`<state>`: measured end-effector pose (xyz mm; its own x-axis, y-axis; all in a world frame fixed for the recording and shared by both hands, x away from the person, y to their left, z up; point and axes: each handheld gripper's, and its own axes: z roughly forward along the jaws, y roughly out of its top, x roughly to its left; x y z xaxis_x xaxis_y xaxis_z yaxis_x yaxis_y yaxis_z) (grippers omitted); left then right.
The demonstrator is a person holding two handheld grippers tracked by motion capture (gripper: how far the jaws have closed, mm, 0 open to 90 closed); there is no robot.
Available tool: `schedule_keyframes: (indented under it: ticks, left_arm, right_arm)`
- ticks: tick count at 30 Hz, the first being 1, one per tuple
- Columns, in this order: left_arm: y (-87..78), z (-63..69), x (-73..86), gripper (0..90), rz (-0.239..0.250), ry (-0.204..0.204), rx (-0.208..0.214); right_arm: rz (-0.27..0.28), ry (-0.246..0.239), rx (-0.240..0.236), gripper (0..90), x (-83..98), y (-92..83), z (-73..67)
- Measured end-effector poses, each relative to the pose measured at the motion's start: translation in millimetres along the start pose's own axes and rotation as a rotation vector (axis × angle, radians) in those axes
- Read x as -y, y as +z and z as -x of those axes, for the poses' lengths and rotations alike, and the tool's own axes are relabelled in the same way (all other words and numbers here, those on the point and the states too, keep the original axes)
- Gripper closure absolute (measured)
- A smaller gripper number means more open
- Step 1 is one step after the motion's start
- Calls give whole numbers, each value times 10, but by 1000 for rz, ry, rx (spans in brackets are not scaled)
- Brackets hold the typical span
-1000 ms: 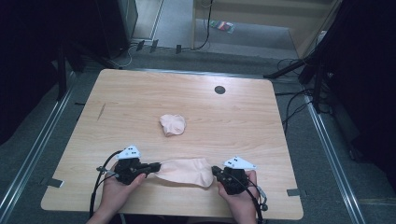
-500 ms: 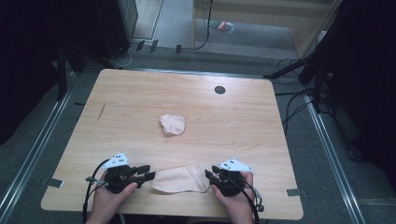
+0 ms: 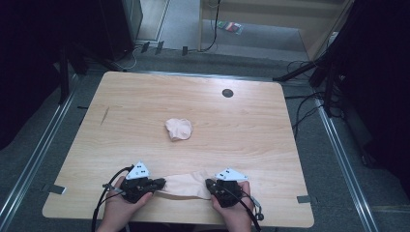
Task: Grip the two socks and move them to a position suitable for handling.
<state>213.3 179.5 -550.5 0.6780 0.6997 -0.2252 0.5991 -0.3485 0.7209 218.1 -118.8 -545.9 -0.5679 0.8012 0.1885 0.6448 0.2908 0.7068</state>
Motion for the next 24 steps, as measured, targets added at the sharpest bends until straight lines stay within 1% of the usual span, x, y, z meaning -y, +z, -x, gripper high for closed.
schedule_keyframes:
  ticks: [2, 3, 4, 5, 6, 7, 8, 9, 10, 12, 13, 14, 15, 16, 18, 19, 22, 23, 24]
  left_arm:
    - [-19, -2, 11, 829, -1, 15, -9]
    - [-28, -6, 24, 812, 1, 31, -2]
    - [-34, -10, 37, 775, 6, 47, 16]
    - [-64, -22, 61, 717, 3, 76, 39]
    - [-64, -22, 61, 691, 3, 76, 39]
    - [-88, -39, 86, 670, 6, 104, 60]
    - [-88, -39, 86, 640, 6, 104, 60]
    - [-101, -72, 101, 606, 7, 111, 97]
    - [-101, -72, 101, 592, 7, 111, 97]
    - [-109, -106, 105, 592, 7, 96, 117]
    - [-108, -108, 107, 637, 10, 105, 115]
    - [-113, -80, 116, 715, 9, 179, 54]
    - [-112, -78, 114, 745, 8, 185, 47]
    - [-112, -78, 114, 753, 8, 185, 47]
    - [-111, -98, 112, 766, 10, 169, 55]
    - [-111, -107, 113, 768, 12, 167, 59]
    - [-111, -96, 113, 766, 9, 173, 58]
    - [-110, -95, 111, 750, 10, 164, 64]
    - [-110, -95, 111, 708, 10, 164, 64]
  right_arm:
    - [-2, 3, 1, 900, 2, -8, 17]
    - [-2, 5, 3, 900, 4, -10, 19]
    - [-1, 0, 4, 900, 6, -11, 25]
    - [-6, -6, 12, 900, 5, -19, 27]
    - [-6, -6, 12, 900, 5, -19, 27]
    - [-7, -4, 16, 900, 6, -24, 27]
    - [-7, -5, 20, 900, 6, -24, 27]
    - [-7, -6, 23, 900, 7, -25, 24]
    - [-7, -6, 23, 900, 7, -25, 24]
    - [-5, -9, 24, 900, 8, -24, 21]
    - [-6, -10, 23, 900, 6, -23, 24]
    - [-8, -6, 22, 900, 6, -25, 24]
    - [-7, -5, 21, 900, 6, -25, 27]
    - [-7, -5, 21, 900, 6, -25, 27]
    - [-8, -4, 19, 900, 6, -25, 29]
    - [-7, -4, 19, 900, 6, -25, 28]
    - [-5, -5, 20, 900, 8, -24, 28]
    - [-5, -4, 18, 900, 8, -24, 30]
    - [-4, 1, 16, 900, 8, -24, 33]
